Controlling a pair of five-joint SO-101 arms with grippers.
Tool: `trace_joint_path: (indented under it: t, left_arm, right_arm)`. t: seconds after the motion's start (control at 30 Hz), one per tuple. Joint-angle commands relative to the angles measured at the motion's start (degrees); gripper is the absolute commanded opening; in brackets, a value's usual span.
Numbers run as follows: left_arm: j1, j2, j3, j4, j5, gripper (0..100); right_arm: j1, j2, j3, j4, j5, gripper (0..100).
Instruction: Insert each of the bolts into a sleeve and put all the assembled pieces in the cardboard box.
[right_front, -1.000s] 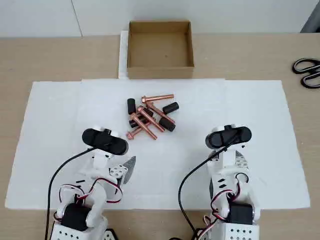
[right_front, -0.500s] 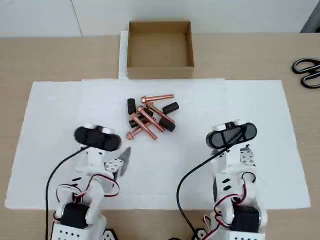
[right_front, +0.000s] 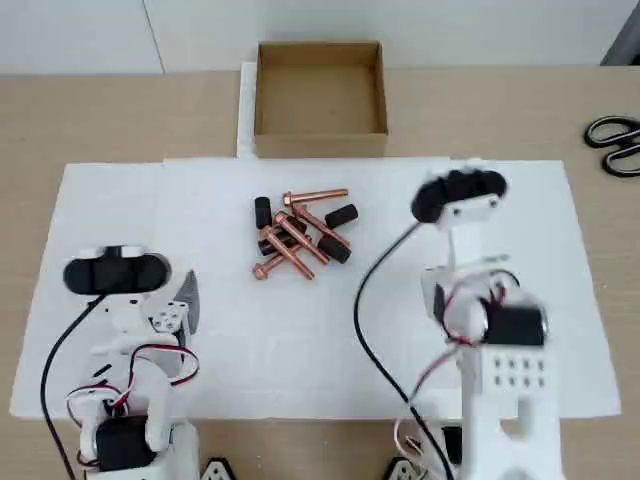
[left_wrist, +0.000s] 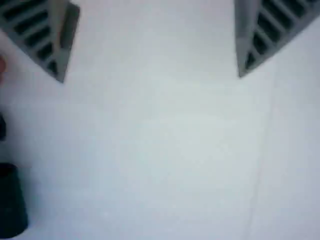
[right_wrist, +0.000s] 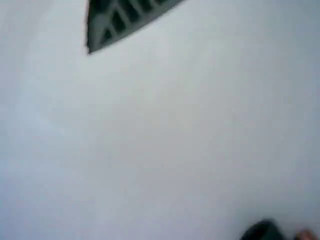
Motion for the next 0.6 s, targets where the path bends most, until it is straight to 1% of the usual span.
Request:
trace_joint_path:
  t: [0.0,0.13,0.2,0.3,0.37,0.47,0.57]
  left_arm:
    - [-4.4,-0.1,-2.7,0.1,0.3,21]
    - [-9.7,-0.1,-2.7,-0.1,0.4,21]
    - [-12.0,-0.1,-2.8,-0.3,0.4,21]
    - [-14.1,-0.1,-3.0,-0.3,-0.2,21]
    - [-14.0,-0.1,-4.6,0.6,-1.8,21]
    - [-13.9,0.0,-10.2,2.1,-3.6,21]
    - [-13.1,3.9,-16.2,3.5,-5.5,21]
  right_arm:
    - [-5.1,15.5,-12.5,7.3,0.4,13.5]
    - [-8.9,24.6,-21.8,11.3,0.6,13.4]
    - [-9.5,26.9,-24.7,11.2,1.8,13.4]
    - [-9.5,29.8,-27.9,11.2,1.0,13.4]
    - [-9.4,31.1,-28.1,11.1,0.8,13.4]
    - [-9.4,33.1,-28.1,11.1,0.8,13.4]
    - [-9.4,34.8,-28.1,11.1,0.8,13.4]
